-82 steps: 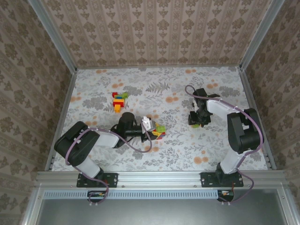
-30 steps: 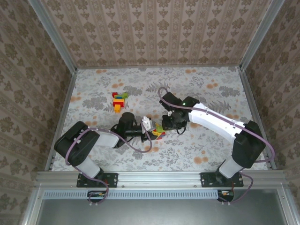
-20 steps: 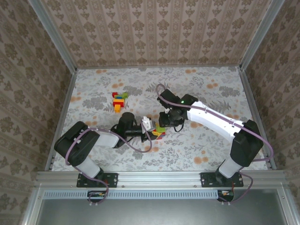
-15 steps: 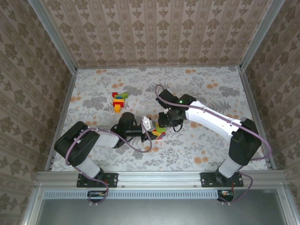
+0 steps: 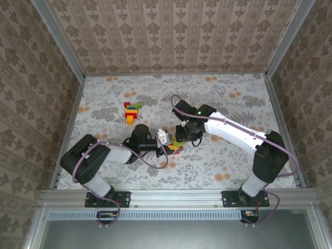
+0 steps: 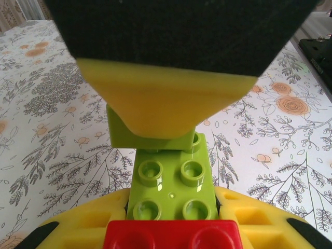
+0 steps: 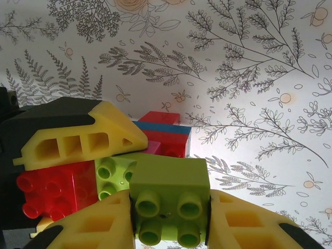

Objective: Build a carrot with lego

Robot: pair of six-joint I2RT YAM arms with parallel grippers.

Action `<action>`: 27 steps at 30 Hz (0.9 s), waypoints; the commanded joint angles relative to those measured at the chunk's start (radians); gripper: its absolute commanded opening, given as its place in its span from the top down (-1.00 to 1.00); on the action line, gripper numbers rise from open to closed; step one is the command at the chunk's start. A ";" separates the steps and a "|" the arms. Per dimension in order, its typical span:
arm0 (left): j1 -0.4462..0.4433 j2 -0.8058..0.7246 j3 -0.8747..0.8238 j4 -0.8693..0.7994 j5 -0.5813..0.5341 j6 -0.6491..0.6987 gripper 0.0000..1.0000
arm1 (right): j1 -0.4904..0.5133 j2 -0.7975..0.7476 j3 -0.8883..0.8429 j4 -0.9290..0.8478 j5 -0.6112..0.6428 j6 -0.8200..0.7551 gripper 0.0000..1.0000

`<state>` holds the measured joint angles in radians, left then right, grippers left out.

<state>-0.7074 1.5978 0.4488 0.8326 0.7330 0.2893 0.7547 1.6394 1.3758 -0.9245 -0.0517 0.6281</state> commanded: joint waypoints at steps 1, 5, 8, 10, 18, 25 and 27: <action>-0.001 0.033 -0.012 -0.113 -0.047 0.034 0.63 | 0.012 0.012 0.006 -0.063 0.028 -0.008 0.48; -0.001 0.034 -0.012 -0.112 -0.049 0.035 0.64 | 0.018 0.012 0.000 -0.071 0.027 -0.004 0.48; -0.001 0.033 -0.012 -0.111 -0.049 0.034 0.63 | 0.020 0.009 -0.002 -0.080 0.030 -0.002 0.47; -0.001 0.033 -0.012 -0.111 -0.049 0.034 0.63 | 0.021 0.005 -0.006 -0.081 0.032 0.000 0.47; -0.001 0.033 -0.013 -0.110 -0.047 0.034 0.63 | 0.025 0.012 -0.021 -0.064 0.030 0.010 0.48; -0.001 0.032 -0.013 -0.110 -0.047 0.034 0.63 | 0.025 0.029 -0.008 -0.051 0.042 0.018 0.47; -0.001 0.032 -0.013 -0.110 -0.047 0.034 0.63 | 0.024 0.041 0.005 -0.064 0.049 0.015 0.47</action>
<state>-0.7074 1.5978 0.4488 0.8326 0.7319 0.2890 0.7734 1.6474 1.3739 -0.9489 -0.0338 0.6327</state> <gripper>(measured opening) 0.347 0.317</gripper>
